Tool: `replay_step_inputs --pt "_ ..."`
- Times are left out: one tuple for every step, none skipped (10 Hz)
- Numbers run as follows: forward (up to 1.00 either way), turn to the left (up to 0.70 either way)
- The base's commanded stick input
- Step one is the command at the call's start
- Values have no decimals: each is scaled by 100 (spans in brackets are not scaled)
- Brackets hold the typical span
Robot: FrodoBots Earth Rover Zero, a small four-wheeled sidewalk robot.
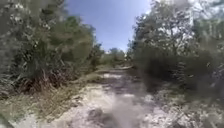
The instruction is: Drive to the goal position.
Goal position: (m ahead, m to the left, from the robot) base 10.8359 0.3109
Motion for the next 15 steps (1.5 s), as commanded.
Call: replay_step_inputs --pt "70 -35" --pt "70 -35" --pt "70 -35" --pt "70 -35" --pt "70 -35" --pt "70 0" --pt "70 0" --pt "70 0" --pt "70 0" --pt "70 0" --pt "70 0" --pt "70 0" --pt "70 0" --pt "70 0" --pt "70 0"
